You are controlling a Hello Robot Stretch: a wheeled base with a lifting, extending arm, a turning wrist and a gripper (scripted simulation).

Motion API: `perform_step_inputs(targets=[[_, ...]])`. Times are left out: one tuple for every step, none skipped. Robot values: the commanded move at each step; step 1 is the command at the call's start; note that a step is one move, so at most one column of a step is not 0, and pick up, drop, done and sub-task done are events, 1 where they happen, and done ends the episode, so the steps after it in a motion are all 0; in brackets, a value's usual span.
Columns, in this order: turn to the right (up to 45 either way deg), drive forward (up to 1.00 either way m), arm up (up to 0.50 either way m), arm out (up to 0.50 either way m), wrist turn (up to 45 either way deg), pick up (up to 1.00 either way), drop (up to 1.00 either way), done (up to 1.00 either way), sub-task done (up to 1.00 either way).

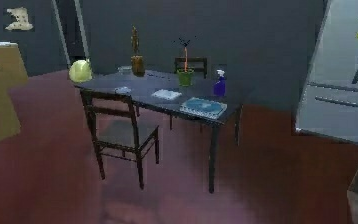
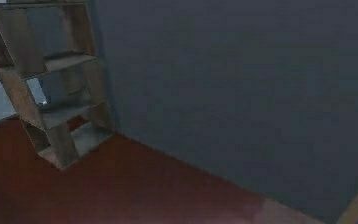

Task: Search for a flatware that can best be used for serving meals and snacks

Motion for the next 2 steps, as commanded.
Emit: perform_step_inputs(targets=[[0.0,0.75,0.00,0.00,0.0,0.00,0.00,0.00,0.00],[-24.0,0.00,0.00,0.00,0.0,0.00,0.00,0.00,0.00]])
